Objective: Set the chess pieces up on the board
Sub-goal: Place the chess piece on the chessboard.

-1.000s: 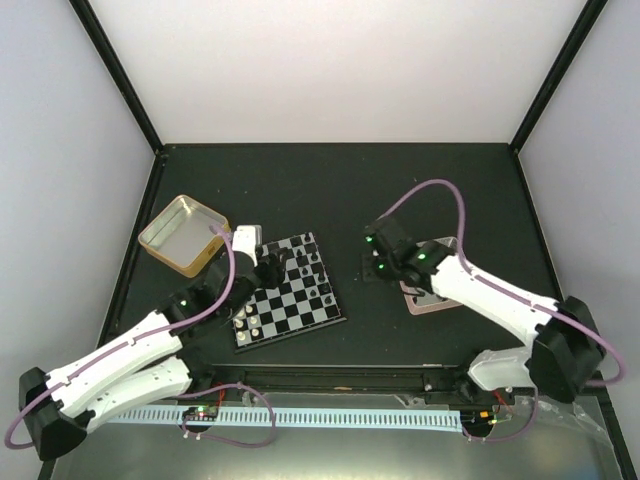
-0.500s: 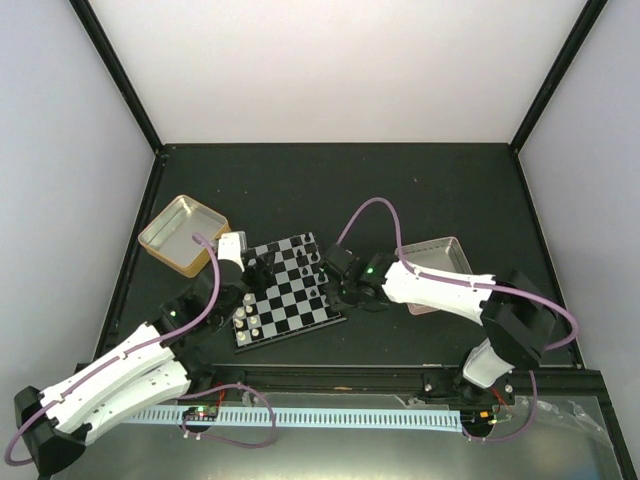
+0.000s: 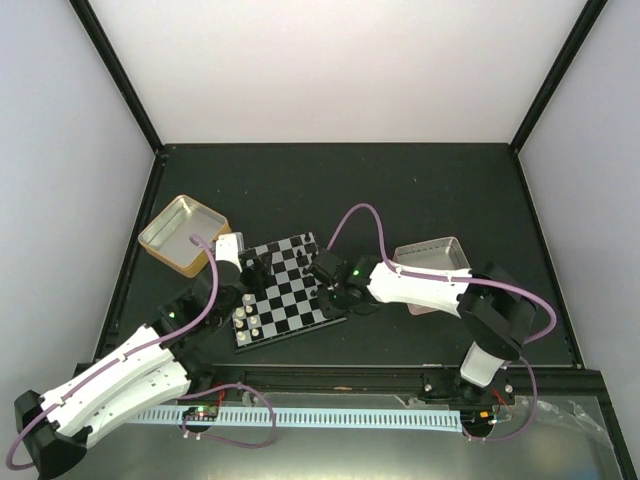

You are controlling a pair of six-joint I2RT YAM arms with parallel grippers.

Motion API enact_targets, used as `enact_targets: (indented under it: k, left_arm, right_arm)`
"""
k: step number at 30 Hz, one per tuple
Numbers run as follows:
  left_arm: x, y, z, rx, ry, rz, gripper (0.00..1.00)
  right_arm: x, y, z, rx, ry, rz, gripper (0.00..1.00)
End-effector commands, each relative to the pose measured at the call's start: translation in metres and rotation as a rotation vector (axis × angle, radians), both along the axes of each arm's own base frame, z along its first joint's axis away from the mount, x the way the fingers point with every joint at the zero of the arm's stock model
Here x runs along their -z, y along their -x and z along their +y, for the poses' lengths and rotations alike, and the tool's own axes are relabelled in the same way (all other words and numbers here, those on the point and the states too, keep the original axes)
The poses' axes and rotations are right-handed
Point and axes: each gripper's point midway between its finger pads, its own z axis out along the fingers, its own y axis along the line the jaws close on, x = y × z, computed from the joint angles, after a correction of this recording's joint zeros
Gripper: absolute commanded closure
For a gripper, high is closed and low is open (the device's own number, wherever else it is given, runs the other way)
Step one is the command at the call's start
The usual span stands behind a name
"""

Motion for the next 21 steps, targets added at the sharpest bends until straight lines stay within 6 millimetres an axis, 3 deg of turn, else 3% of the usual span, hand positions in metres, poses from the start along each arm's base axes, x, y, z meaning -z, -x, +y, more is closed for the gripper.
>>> enact_targets:
  k: [1,5,12,17,21]
  left_arm:
    - [0.001,0.0,0.005,-0.018,0.007,0.001,0.33]
    - [0.001,-0.001,0.005,-0.019,0.008,0.002,0.33]
    - [0.001,-0.001,0.005,-0.017,0.009,0.005,0.33]
    - [0.001,-0.001,0.004,-0.012,0.014,0.005,0.33]
    - [0.0,0.0,0.004,-0.009,0.015,0.004,0.33]
  right_arm:
    - [0.0,-0.004,0.009,-0.006,-0.007,-0.011,0.95]
    - [0.004,-0.005,0.009,-0.003,0.006,-0.015,0.93]
    - [0.001,-0.005,0.009,-0.004,-0.003,-0.017,0.77]
    - [-0.013,-0.005,0.01,-0.007,-0.035,-0.036,0.72]
    - [-0.035,-0.009,0.006,0.008,-0.07,-0.086,0.72]
